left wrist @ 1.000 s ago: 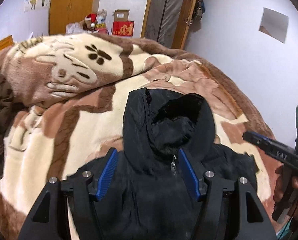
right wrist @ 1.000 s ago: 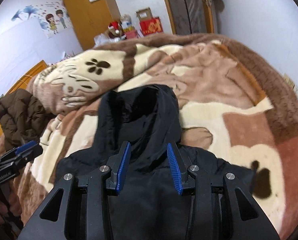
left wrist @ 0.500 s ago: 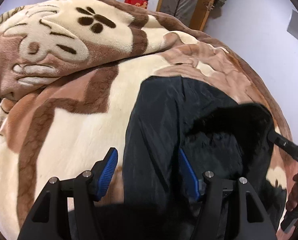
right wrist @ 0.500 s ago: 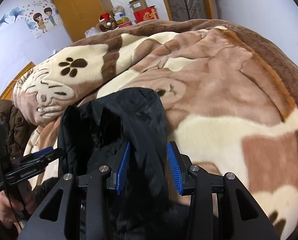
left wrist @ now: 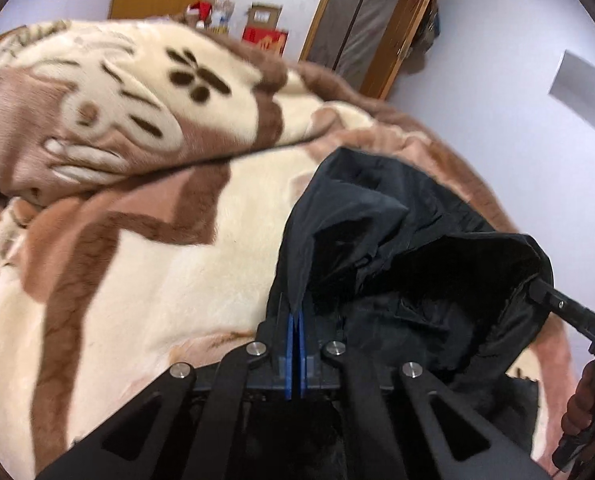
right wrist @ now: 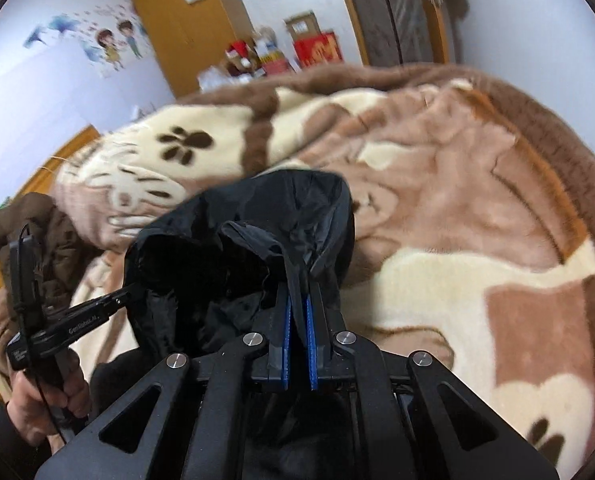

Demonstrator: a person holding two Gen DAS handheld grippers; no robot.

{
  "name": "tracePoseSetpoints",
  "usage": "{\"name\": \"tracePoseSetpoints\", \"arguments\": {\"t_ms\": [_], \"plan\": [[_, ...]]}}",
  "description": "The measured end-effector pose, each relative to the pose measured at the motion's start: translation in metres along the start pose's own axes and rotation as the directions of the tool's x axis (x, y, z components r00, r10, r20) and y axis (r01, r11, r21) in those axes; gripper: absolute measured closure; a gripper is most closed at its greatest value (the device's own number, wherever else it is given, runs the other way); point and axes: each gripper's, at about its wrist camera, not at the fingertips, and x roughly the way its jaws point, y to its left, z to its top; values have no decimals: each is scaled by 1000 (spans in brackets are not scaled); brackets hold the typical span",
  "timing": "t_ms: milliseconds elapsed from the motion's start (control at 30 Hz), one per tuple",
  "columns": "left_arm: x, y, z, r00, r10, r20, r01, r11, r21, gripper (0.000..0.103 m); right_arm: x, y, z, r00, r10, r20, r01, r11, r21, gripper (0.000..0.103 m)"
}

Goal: Fold large clothes
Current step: 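Grasp the jacket hem with both tools and lift it toward the hood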

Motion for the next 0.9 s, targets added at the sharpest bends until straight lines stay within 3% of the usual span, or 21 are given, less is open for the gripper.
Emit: {"name": "tracePoseSetpoints", "arguments": {"t_ms": [133,267,400,567,733,900], "plan": [[-62,4,-24,997,-53,62,54,998,-24,102,-58,15,-35,998,37,47,-38,999,7,97],[-110,6,-68,995,-69,73,72,997,-38,102,-96,25,-83,999,38,20,-38,999,20,97],[-134,15,-121,998,-56,23,58,997,-58,102,-113,25,-138,997,41,-69,-38,998,57,97],[-142,35,-179,995,25,-100,-34,995,-92,102,-121,17,-186,981,23,-192,-3,994,109,97],[-169,51,-205,991,37,-127,-53,991,-127,101,-147,21,-182,992,9,-129,8,992,130,92],[-181,39,-168,998,5,-61,-14,990,-140,101,-145,24,-160,995,72,-75,-57,981,183,82]]}}
